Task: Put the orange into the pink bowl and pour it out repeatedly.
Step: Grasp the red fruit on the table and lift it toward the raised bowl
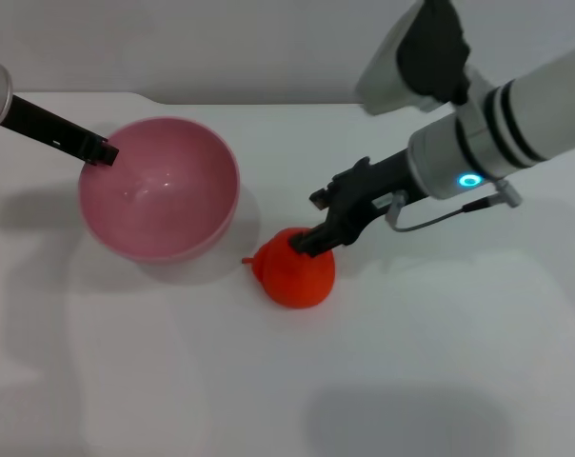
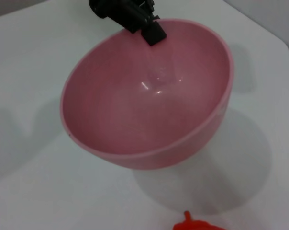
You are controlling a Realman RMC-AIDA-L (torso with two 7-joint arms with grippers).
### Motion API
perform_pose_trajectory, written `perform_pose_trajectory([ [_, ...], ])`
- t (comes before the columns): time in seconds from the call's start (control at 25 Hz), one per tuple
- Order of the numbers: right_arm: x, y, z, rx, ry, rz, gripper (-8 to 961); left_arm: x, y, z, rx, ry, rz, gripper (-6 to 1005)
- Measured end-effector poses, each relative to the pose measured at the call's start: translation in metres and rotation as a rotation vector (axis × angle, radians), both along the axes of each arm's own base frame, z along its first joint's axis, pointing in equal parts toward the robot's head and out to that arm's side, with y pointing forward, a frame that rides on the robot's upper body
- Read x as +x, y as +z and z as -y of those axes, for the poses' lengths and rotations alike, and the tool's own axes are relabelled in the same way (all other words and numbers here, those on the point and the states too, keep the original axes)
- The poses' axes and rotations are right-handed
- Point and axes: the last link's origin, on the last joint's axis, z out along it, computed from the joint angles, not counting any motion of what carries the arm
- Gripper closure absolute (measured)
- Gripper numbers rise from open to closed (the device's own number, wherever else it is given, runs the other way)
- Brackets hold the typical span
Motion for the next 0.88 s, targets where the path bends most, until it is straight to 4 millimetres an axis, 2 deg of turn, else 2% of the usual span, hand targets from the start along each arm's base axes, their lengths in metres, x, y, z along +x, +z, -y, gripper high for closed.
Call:
perform_pose_trajectory([
  [0.24, 0.006, -0.015, 0.001, 0.029, 0.0, 0.01, 203, 0.001, -0.003, 0.001, -0.004, -0.003, 0.003, 957],
  [0.44, 0.015, -0.026, 0.003, 0.032, -0.032, 0.007, 208, 0.002, -0.006, 0.001, -0.015, -0.01, -0.002, 957],
  [0.88, 0.025, -0.035, 0.008, 0.023, -0.074, -0.004, 225, 0.008, -0.01, 0.0, -0.026, -0.031, -0.02, 957],
])
